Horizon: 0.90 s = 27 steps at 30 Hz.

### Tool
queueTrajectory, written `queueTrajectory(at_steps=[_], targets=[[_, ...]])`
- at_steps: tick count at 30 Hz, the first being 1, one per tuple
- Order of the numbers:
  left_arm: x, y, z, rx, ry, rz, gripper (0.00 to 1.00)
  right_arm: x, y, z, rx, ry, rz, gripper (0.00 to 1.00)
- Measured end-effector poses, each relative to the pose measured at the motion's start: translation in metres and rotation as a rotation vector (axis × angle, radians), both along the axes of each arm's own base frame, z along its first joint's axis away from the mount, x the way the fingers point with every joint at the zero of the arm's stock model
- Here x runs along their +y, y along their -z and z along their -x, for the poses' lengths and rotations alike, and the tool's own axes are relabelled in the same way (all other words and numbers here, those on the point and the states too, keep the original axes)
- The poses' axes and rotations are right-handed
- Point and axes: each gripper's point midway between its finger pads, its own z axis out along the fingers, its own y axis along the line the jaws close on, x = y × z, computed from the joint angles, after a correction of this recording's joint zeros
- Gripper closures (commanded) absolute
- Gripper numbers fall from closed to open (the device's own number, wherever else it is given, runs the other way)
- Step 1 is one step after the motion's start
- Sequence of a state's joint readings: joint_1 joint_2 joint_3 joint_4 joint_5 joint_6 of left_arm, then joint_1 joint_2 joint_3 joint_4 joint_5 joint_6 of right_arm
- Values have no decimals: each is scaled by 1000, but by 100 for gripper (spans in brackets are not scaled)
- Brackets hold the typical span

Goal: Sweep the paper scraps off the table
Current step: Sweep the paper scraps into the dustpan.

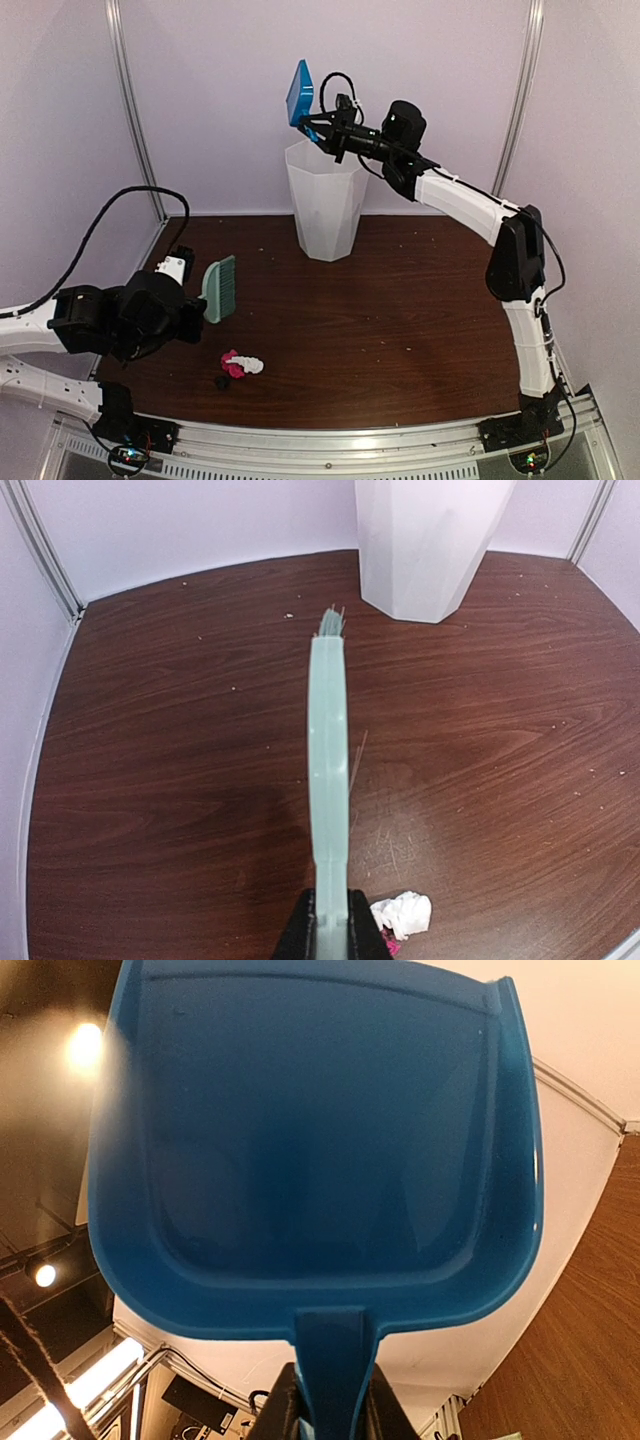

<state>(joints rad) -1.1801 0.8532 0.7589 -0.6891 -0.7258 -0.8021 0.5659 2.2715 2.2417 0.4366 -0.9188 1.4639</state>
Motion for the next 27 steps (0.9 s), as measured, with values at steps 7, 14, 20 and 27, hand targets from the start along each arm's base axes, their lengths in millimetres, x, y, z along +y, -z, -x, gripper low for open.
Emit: queueTrajectory(at_steps=[7, 14, 20, 27], targets=[[1, -1, 1, -1, 0, 6, 100, 5, 26, 16, -20, -16, 112, 100], [5, -3, 2, 2, -7, 21, 100, 14, 31, 68, -135, -44, 297, 100], [8, 0, 3, 14, -15, 13, 100, 4, 32, 137, -271, -45, 469, 100], [9, 3, 4, 23, -24, 13, 100, -32, 89, 196, -338, -33, 707, 100]])
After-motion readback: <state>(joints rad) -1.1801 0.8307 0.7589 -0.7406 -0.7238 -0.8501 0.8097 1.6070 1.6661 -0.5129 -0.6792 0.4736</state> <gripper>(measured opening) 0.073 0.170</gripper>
